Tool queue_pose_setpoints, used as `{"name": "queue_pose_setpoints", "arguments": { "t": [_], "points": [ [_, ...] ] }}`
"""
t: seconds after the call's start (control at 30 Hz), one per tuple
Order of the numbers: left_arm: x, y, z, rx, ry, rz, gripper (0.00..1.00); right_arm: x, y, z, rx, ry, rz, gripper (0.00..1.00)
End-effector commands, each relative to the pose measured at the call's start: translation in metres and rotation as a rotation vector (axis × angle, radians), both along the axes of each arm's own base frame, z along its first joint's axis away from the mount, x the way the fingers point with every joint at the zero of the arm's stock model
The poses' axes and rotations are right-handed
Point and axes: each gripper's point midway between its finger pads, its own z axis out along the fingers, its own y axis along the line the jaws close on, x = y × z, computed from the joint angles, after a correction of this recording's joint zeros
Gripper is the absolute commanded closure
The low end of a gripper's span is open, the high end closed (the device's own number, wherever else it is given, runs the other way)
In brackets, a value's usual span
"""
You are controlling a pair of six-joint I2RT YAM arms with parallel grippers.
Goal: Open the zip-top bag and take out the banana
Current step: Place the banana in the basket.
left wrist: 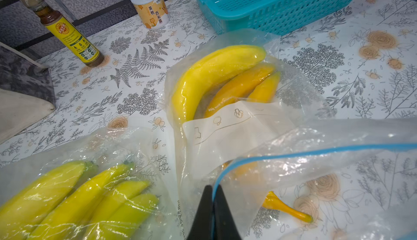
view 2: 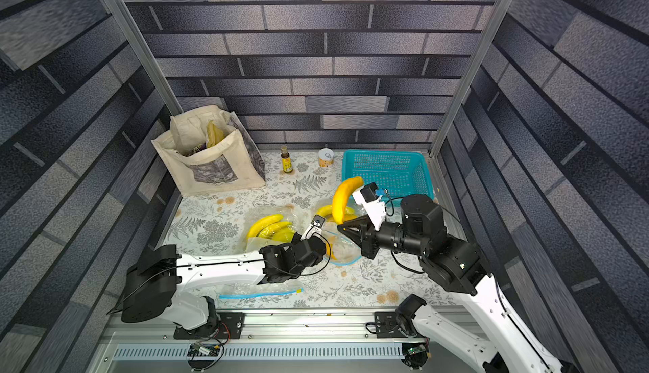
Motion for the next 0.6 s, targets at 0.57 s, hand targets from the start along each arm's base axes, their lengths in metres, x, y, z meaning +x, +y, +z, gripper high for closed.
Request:
{"name": "queue_pose_setpoints", "arguments": {
  "t": [0.57],
  "points": [
    [0.001, -0.015, 0.005, -0.018, 0.006, -0.01, 0.92, 0.312, -0.059, -0.214, -0.443, 0.341, -0.47, 1.0]
  ]
}}
